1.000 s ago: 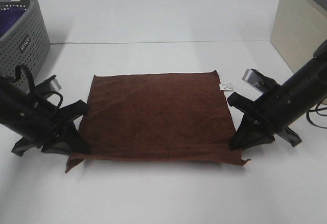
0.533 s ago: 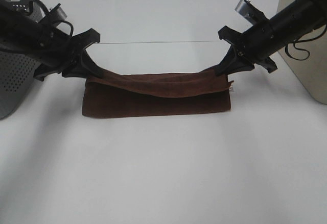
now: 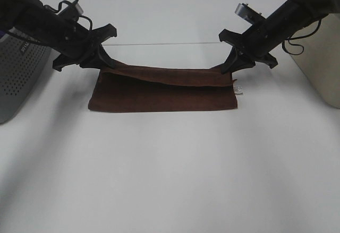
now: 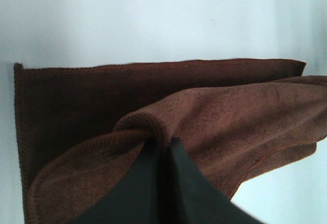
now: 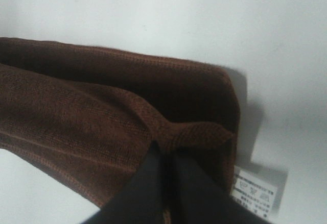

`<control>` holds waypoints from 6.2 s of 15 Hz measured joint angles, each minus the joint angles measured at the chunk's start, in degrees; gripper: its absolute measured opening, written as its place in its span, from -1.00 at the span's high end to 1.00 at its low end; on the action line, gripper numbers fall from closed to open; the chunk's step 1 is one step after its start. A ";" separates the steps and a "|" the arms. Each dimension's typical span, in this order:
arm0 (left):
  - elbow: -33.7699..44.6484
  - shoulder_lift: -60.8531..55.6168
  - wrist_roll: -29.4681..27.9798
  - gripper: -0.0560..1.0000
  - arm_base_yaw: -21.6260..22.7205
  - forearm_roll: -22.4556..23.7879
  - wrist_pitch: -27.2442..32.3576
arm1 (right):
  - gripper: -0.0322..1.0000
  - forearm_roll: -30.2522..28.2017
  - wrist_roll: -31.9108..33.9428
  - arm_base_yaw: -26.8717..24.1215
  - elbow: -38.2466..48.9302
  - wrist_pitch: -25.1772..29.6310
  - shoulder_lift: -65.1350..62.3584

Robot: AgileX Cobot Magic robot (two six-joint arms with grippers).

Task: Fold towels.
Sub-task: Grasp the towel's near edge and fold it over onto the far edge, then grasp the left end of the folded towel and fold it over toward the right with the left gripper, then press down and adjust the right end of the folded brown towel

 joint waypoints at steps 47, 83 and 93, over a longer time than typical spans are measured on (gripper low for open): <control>-12.49 7.39 -19.54 0.81 -14.61 2.29 3.44 | -0.58 -9.28 9.40 0.00 -0.11 9.74 -3.72; -14.61 2.92 -9.22 -0.54 -1.38 5.79 3.90 | -0.55 2.86 8.54 7.91 -0.11 -0.46 0.92; -14.61 2.92 -9.22 -0.54 -1.38 6.30 4.64 | -0.55 0.52 6.88 5.73 -0.11 3.15 -2.29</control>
